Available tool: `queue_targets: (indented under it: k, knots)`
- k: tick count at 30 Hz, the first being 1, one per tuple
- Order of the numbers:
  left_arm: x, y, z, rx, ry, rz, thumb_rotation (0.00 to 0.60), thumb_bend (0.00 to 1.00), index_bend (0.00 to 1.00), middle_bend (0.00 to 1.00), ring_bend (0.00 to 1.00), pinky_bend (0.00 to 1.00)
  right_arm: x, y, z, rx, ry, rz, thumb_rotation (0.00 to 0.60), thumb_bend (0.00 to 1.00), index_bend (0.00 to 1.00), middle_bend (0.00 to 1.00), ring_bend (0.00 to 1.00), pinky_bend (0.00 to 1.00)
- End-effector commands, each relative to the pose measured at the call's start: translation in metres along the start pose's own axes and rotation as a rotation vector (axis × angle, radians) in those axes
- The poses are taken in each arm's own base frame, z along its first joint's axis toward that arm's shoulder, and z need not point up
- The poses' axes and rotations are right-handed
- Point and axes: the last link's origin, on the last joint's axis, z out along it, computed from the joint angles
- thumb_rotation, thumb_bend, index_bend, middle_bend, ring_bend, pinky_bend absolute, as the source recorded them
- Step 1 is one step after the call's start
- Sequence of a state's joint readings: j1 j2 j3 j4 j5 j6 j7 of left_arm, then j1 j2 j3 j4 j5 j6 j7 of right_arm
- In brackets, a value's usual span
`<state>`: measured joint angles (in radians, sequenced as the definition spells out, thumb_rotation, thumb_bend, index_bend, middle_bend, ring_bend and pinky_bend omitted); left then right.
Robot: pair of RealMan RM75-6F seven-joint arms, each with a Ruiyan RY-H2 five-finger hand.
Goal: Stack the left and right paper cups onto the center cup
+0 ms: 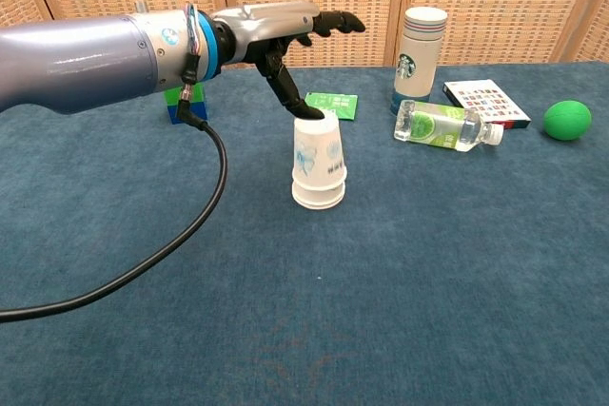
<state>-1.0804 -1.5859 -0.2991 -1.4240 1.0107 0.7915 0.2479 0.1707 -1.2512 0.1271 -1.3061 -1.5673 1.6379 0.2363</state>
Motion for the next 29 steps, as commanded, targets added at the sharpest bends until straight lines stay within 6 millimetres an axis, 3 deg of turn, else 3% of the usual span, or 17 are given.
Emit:
queue_targets:
  k: [1,4,7,8,10,14,16,17,20,24,29]
  knots:
    - [0.007,-0.001,-0.004,-0.007,0.033,-0.018,0.6,0.25,0.0,0.0,0.0,0.01,0.0,0.0,0.0,0.0,0.0,0.0,0.6,0.0,0.01,0.0,0.0,0.0]
    - [0.017,-0.007,-0.013,-0.007,0.081,-0.019,0.6,0.24,0.0,0.0,0.0,0.0,0.001,0.0,0.0,0.0,0.0,0.002,0.6,0.0,0.01,0.0,0.0,0.0]
    - [0.031,-0.027,-0.041,0.028,0.172,0.01,0.6,0.2,0.0,0.0,0.0,0.0,0.0,0.0,-0.001,0.002,-0.006,0.005,0.6,0.0,0.02,0.0,0.0,0.0]
    - [0.034,-0.058,-0.07,0.117,0.224,0.073,0.6,0.18,0.0,0.0,0.0,0.0,-0.001,-0.001,-0.002,0.01,-0.013,0.001,0.6,0.0,0.02,0.0,0.0,0.0]
    - [0.031,-0.086,-0.117,0.213,0.265,0.132,0.6,0.17,0.0,0.0,0.0,0.0,-0.001,-0.003,-0.004,0.024,-0.011,-0.019,0.6,0.0,0.03,0.0,0.0,0.0]
    - [0.026,-0.117,-0.167,0.339,0.311,0.126,0.6,0.16,0.0,0.0,0.0,0.0,-0.001,-0.006,-0.005,0.029,-0.01,-0.028,0.6,0.0,0.03,0.0,0.0,0.0]
    - [0.021,-0.135,-0.204,0.432,0.343,0.086,0.6,0.16,0.0,0.0,0.0,0.0,-0.001,-0.006,-0.006,0.025,-0.01,-0.034,0.6,0.0,0.03,0.0,0.0,0.0]
    - [0.017,-0.149,-0.234,0.508,0.373,0.048,0.6,0.16,0.0,0.0,0.0,0.0,-0.001,-0.005,-0.006,0.021,-0.011,-0.049,0.6,0.0,0.03,0.0,0.0,0.0]
    - [0.01,-0.16,-0.276,0.574,0.372,0.022,0.6,0.16,0.0,0.0,0.0,0.0,0.001,-0.004,-0.007,0.007,-0.009,-0.071,0.6,0.0,0.03,0.0,0.0,0.0]
    - [0.006,-0.162,-0.308,0.625,0.345,0.018,0.6,0.16,0.0,0.0,0.0,0.0,0.003,-0.003,-0.008,-0.007,-0.01,-0.086,0.6,0.0,0.05,0.0,0.0,0.0]
    - [0.006,-0.163,-0.319,0.622,0.329,0.01,0.6,0.16,0.0,0.0,0.0,0.0,0.006,-0.004,-0.01,-0.019,-0.016,-0.089,0.6,0.0,0.05,0.0,0.0,0.0]
